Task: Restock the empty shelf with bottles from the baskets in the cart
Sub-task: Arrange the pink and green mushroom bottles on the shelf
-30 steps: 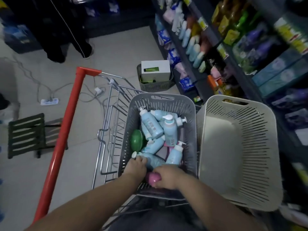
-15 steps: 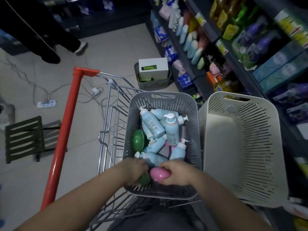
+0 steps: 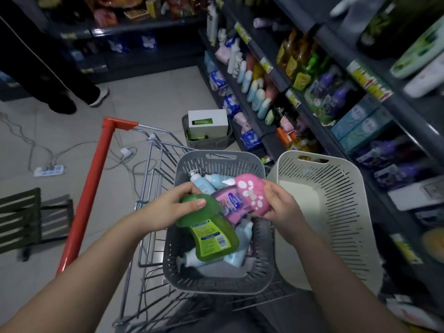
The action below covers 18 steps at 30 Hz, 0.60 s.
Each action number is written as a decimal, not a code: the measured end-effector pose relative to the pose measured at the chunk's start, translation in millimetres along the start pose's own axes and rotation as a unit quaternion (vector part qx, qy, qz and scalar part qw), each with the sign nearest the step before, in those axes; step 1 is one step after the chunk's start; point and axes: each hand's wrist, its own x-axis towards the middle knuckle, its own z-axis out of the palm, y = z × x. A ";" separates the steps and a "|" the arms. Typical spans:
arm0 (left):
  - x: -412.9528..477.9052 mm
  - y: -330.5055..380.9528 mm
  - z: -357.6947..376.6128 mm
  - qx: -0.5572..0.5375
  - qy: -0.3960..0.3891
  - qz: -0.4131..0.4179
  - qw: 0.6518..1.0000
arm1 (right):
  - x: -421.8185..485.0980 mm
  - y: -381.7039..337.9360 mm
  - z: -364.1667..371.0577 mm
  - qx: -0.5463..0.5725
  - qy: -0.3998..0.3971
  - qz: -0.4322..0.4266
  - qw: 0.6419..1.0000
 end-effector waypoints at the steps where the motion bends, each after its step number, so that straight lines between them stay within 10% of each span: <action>1: 1.1 4.1 -0.2 -0.013 0.008 0.011 1.000 | -0.8 -4.6 -3.9 0.041 0.016 0.002 0.999; 8: 6.6 24.6 7.5 -0.058 0.028 0.030 0.997 | -10.7 -33.2 -14.8 0.289 0.158 0.028 0.944; 18: 22.6 36.8 18.7 -0.092 0.008 -0.171 0.981 | -39.2 -40.9 -18.9 0.216 0.198 0.100 0.951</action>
